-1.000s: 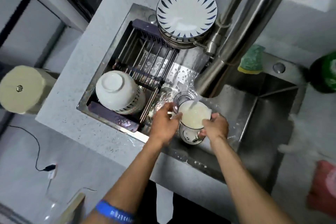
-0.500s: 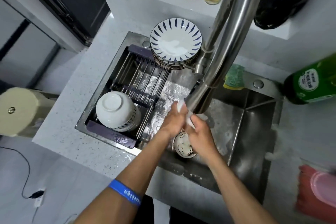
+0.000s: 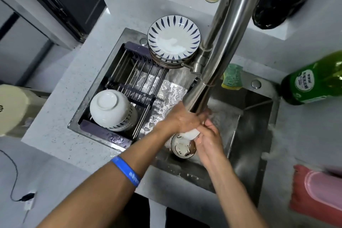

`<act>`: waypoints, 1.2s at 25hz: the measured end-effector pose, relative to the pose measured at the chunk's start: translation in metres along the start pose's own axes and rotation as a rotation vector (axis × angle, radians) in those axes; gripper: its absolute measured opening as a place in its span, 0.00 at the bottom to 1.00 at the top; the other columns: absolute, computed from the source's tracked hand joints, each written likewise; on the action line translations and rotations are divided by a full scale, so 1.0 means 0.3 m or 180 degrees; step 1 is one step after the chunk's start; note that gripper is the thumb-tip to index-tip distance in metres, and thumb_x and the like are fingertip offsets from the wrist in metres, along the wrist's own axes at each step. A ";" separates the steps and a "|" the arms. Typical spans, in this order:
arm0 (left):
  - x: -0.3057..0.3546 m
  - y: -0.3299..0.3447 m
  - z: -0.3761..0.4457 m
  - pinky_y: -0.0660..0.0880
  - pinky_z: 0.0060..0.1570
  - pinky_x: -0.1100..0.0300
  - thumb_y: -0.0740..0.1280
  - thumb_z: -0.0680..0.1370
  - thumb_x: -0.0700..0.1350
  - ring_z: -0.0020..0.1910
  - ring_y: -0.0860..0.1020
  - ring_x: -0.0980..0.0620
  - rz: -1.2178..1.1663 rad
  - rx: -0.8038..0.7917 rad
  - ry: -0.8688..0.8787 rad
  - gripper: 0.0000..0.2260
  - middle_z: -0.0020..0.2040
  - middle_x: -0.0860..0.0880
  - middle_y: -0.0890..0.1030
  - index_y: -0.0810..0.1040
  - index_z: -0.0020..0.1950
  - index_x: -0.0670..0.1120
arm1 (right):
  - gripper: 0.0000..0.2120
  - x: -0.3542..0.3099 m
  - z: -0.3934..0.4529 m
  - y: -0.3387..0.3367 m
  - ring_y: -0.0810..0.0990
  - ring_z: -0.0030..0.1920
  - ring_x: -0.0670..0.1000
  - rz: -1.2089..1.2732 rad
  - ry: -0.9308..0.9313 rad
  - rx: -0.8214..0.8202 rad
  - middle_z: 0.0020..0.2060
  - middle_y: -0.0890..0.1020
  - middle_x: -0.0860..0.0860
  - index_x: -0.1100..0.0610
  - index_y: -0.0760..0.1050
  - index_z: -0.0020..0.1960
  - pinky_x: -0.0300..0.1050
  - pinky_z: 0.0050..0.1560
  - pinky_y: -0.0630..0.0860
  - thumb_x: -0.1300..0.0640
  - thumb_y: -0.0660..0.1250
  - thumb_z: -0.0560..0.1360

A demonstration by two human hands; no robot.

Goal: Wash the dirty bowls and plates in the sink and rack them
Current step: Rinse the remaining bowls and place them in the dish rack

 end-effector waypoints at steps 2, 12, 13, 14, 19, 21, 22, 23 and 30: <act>-0.036 -0.076 -0.015 0.71 0.53 0.60 0.60 0.83 0.51 0.44 0.74 0.54 -0.1255 0.0091 -0.0865 0.06 0.44 0.53 0.76 0.71 0.54 0.49 | 0.13 0.002 -0.031 0.031 0.84 0.52 0.56 0.0096 0.0025 -0.0319 0.52 0.84 0.59 0.62 0.78 0.58 0.50 0.50 0.81 0.66 0.65 0.74; -0.154 0.054 -0.090 0.80 0.53 0.54 0.66 0.77 0.55 0.54 0.82 0.47 -0.3374 0.1094 -0.0912 0.19 0.54 0.47 0.84 0.76 0.66 0.51 | 0.09 -0.020 -0.002 0.092 0.82 0.45 0.55 -0.2289 -0.0959 -0.0143 0.42 0.84 0.52 0.56 0.79 0.48 0.52 0.49 0.79 0.67 0.64 0.75; -0.148 0.034 -0.102 0.79 0.51 0.56 0.68 0.75 0.52 0.53 0.82 0.48 -0.3240 0.1159 -0.0997 0.19 0.55 0.47 0.83 0.74 0.66 0.54 | 0.10 0.003 -0.015 0.100 0.81 0.50 0.55 -0.2971 -0.1113 -0.0598 0.48 0.84 0.53 0.55 0.78 0.52 0.53 0.54 0.78 0.66 0.64 0.74; -0.159 0.027 -0.110 0.78 0.53 0.56 0.68 0.75 0.52 0.55 0.81 0.49 -0.3166 0.1292 -0.1168 0.20 0.58 0.48 0.82 0.73 0.66 0.55 | 0.16 0.022 -0.022 0.108 0.79 0.57 0.53 -0.3749 -0.1271 -0.1062 0.55 0.82 0.53 0.56 0.76 0.59 0.51 0.64 0.73 0.64 0.63 0.73; -0.185 0.013 -0.158 0.71 0.67 0.41 0.59 0.64 0.68 0.65 0.75 0.43 -0.2865 0.1446 -0.1650 0.38 0.68 0.44 0.75 0.73 0.69 0.49 | 0.32 -0.016 -0.035 0.162 0.60 0.75 0.49 -0.5642 -0.1693 -0.1619 0.73 0.68 0.48 0.53 0.63 0.75 0.43 0.76 0.45 0.56 0.67 0.72; -0.186 0.000 -0.160 0.71 0.67 0.42 0.61 0.71 0.66 0.64 0.76 0.44 -0.2813 0.1441 -0.1553 0.32 0.66 0.43 0.76 0.74 0.68 0.48 | 0.33 -0.042 -0.035 0.182 0.55 0.77 0.50 -0.5967 -0.1613 -0.1694 0.77 0.61 0.48 0.51 0.57 0.78 0.44 0.74 0.44 0.57 0.65 0.75; -0.187 -0.012 -0.154 0.72 0.65 0.43 0.60 0.76 0.62 0.62 0.76 0.44 -0.2909 0.1545 -0.1460 0.26 0.65 0.43 0.76 0.72 0.68 0.48 | 0.31 -0.043 -0.037 0.186 0.56 0.76 0.50 -0.6149 -0.1670 -0.1722 0.76 0.63 0.48 0.51 0.58 0.77 0.46 0.74 0.44 0.58 0.64 0.75; -0.183 -0.021 -0.146 0.73 0.64 0.44 0.59 0.79 0.58 0.60 0.77 0.45 -0.3056 0.1592 -0.1394 0.20 0.63 0.44 0.76 0.72 0.67 0.49 | 0.29 -0.038 -0.032 0.181 0.59 0.75 0.51 -0.6134 -0.1687 -0.1707 0.73 0.67 0.48 0.51 0.61 0.74 0.47 0.74 0.47 0.58 0.64 0.75; -0.188 -0.020 -0.153 0.79 0.46 0.52 0.60 0.78 0.42 0.47 0.80 0.46 -0.3494 0.1842 -0.1544 0.09 0.49 0.46 0.81 0.78 0.54 0.50 | 0.06 -0.036 -0.048 0.148 0.80 0.48 0.52 -0.5528 -0.2717 -0.1769 0.45 0.84 0.48 0.54 0.78 0.49 0.48 0.57 0.70 0.60 0.63 0.75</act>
Point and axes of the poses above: each hand's wrist, its own z-axis towards the middle knuckle, its own y-axis out of the palm, x = y × z, the point moved 4 cm from there along z, towards the middle knuckle
